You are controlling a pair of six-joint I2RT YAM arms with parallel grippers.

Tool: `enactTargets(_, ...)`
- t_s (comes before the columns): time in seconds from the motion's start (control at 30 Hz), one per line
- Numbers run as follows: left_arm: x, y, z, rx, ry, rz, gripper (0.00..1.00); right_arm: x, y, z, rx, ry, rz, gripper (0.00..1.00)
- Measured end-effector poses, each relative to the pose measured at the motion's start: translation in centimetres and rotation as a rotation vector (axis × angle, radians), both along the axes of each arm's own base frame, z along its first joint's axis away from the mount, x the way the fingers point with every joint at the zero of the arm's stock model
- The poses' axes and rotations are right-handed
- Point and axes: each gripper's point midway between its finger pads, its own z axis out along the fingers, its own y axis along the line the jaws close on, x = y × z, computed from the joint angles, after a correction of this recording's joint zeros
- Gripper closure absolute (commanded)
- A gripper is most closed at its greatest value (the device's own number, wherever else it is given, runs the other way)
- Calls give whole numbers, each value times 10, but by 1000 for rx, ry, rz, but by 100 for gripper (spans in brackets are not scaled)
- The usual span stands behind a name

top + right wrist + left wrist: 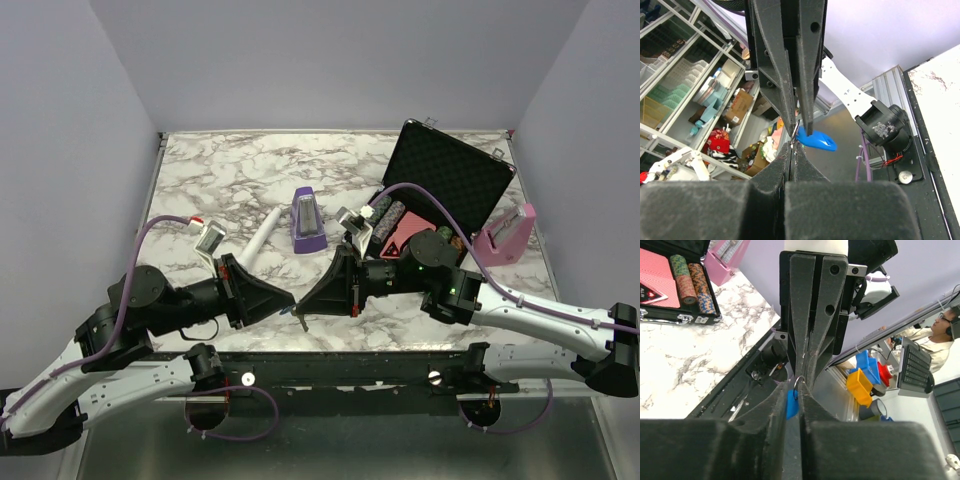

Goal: Remove the keys from the keyring

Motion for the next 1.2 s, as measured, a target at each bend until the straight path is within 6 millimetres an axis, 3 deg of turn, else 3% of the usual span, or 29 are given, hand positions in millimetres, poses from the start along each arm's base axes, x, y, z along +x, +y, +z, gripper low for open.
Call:
enactTargets(0.1, -1, -2, 1, -4, 3, -9, 100, 0, 0, -1, -2, 7, 1, 99)
enactTargets(0.33, -1, -3, 1, -4, 3, -14, 100, 0, 0, -1, -2, 14, 2, 99)
enactTargets(0.47, -1, -3, 1, -4, 4, -14, 100, 0, 0, -1, -1, 20, 1, 89)
enactTargets(0.63, -1, -2, 1, -6, 4, -12, 100, 0, 1, -2, -1, 32, 0, 86)
enactTargets(0.93, -1, -2, 1, -5, 5, -10, 100, 1, 3, -3, -1, 39, 1, 87)
enactTargets(1.07, -1, -2, 0, -3, 5, -9, 100, 1, 3, -2, 0, 40, 2, 99)
enactTargets(1.2, -2, 0, 0, 6, 8, -9, 100, 1, 3, -2, -1, 44, 2, 99)
